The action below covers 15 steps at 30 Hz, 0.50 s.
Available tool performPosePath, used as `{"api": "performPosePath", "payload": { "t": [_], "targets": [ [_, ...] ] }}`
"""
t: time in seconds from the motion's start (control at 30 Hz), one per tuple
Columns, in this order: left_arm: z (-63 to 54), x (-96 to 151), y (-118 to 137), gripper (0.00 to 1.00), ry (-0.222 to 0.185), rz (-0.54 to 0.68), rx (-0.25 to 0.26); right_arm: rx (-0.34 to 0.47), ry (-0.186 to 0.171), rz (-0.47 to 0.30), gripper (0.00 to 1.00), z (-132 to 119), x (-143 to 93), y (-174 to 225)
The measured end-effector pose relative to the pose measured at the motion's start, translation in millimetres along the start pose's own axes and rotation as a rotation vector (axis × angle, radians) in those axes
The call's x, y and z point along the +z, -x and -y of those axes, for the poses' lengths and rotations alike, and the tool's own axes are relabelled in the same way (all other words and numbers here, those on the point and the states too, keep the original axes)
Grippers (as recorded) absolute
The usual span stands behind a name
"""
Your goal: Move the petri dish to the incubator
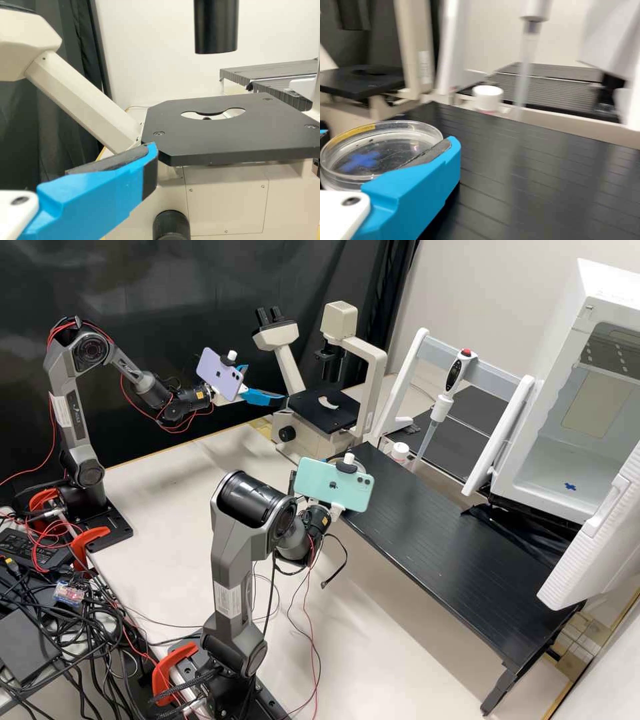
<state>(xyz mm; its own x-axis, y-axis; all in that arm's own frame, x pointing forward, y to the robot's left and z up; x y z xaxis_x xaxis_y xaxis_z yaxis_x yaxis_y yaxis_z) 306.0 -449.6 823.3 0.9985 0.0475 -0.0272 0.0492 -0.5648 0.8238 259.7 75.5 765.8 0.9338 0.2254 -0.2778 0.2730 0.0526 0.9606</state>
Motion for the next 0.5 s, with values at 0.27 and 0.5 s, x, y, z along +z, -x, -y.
{"api": "performPosePath", "payload": {
  "t": [0.27, 0.5],
  "targets": [
    [0.0, 0, 0, 1.0, 0.0, 0.0, 0.0, 0.176, -0.013, 0.109, 0.0, -47, 29, 11],
    [0.0, 0, 0, 1.0, 0.0, 0.0, 0.0, 0.341, -0.018, 0.189, 0.0, -101, 63, 8]
  ]
}}
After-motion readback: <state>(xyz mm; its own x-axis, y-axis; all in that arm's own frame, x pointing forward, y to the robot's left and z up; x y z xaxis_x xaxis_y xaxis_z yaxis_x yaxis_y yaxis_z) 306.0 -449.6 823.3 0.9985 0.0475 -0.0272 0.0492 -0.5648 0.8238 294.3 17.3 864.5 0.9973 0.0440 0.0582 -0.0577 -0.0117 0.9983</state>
